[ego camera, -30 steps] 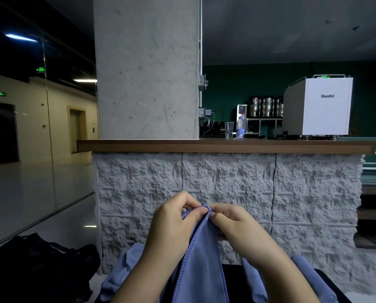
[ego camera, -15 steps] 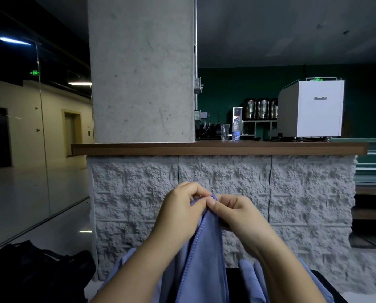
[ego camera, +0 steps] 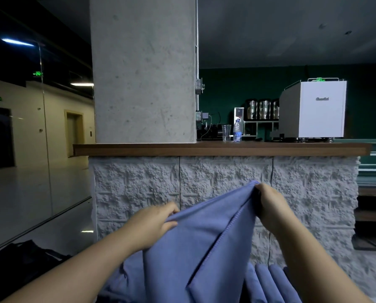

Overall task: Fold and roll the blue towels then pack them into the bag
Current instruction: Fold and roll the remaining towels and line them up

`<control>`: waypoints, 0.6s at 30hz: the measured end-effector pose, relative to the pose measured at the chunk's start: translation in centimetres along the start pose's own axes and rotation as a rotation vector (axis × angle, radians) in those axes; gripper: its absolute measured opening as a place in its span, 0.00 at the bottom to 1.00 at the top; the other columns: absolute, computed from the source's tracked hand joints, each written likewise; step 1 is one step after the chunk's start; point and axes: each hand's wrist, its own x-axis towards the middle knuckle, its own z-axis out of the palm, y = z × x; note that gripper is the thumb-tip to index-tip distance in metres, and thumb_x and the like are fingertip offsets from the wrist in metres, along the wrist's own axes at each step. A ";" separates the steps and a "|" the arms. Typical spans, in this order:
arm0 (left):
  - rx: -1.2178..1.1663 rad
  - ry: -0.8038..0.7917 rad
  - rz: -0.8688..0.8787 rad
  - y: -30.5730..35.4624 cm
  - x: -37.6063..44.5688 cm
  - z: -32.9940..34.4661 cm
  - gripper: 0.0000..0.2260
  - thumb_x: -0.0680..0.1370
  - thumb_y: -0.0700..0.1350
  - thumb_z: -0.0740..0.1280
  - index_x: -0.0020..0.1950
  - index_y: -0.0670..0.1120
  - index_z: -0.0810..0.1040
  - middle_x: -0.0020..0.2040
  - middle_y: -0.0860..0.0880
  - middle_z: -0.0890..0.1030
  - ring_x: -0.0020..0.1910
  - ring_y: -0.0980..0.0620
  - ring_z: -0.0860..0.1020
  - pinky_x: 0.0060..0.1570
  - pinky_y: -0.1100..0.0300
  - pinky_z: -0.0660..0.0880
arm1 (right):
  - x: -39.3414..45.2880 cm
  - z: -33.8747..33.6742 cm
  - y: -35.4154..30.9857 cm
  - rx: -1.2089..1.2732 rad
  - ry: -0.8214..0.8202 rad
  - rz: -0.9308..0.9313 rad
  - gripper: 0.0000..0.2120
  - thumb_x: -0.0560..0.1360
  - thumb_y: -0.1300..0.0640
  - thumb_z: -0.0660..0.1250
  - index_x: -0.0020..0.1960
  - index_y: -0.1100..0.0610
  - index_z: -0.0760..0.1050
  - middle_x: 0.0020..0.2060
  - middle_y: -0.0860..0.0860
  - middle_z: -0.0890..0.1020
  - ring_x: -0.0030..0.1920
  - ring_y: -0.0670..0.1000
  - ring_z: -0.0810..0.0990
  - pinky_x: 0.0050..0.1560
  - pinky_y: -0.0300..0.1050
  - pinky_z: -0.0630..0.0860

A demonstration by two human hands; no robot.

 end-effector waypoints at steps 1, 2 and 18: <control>0.091 -0.006 -0.009 -1.1 -0.5 0.1 0.11 0.78 0.57 0.57 0.56 0.53 0.68 0.51 0.50 0.79 0.49 0.47 0.76 0.43 0.55 0.69 | 0.5 -0.9 0.3 0.041 0.017 0.027 0.06 0.77 0.61 0.59 0.43 0.60 0.73 0.36 0.55 0.72 0.37 0.52 0.69 0.39 0.45 0.66; 0.161 0.011 0.000 -2.0 -1.0 0.1 0.17 0.77 0.61 0.51 0.57 0.53 0.68 0.52 0.50 0.80 0.51 0.47 0.77 0.43 0.54 0.69 | 1.0 -1.8 0.8 0.037 0.019 0.032 0.06 0.76 0.62 0.59 0.42 0.59 0.71 0.35 0.54 0.71 0.36 0.51 0.68 0.38 0.45 0.65; 0.542 0.120 -0.204 -3.4 -0.2 -0.4 0.11 0.82 0.52 0.54 0.54 0.47 0.71 0.50 0.47 0.81 0.51 0.46 0.80 0.42 0.55 0.71 | 1.0 -2.3 3.6 -0.484 0.072 -0.316 0.15 0.82 0.58 0.55 0.37 0.59 0.63 0.32 0.54 0.65 0.34 0.50 0.62 0.35 0.47 0.57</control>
